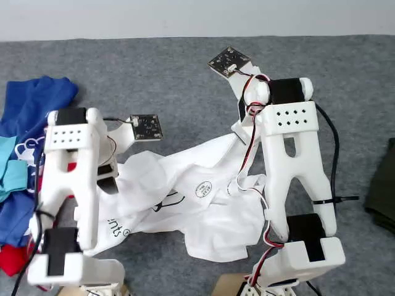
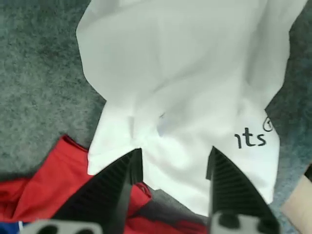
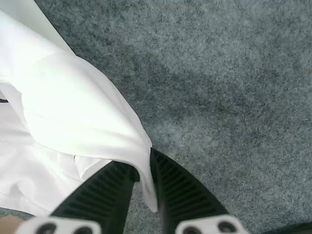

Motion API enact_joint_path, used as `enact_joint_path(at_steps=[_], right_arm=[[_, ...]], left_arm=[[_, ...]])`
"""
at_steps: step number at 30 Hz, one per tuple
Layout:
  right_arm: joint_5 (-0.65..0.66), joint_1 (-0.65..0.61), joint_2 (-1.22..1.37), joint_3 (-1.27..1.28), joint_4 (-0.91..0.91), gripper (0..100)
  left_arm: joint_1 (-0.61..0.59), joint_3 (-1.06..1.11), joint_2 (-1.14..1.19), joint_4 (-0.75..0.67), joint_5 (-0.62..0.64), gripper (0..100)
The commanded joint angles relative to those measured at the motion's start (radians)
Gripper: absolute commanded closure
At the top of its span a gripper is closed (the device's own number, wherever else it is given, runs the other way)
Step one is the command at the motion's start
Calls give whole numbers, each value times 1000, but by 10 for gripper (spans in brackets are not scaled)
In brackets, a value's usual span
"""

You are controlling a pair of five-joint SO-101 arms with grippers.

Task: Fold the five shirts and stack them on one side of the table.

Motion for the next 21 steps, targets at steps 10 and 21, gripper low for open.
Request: enact_joint_path(at_steps=[10,21], right_arm=[[-31,10,-51,-52,12,991],[-31,13,-51,-52,12,991]], left_arm=[[-21,-140,255,-84,-21,782],[0,-147,325,-100,-21,921]])
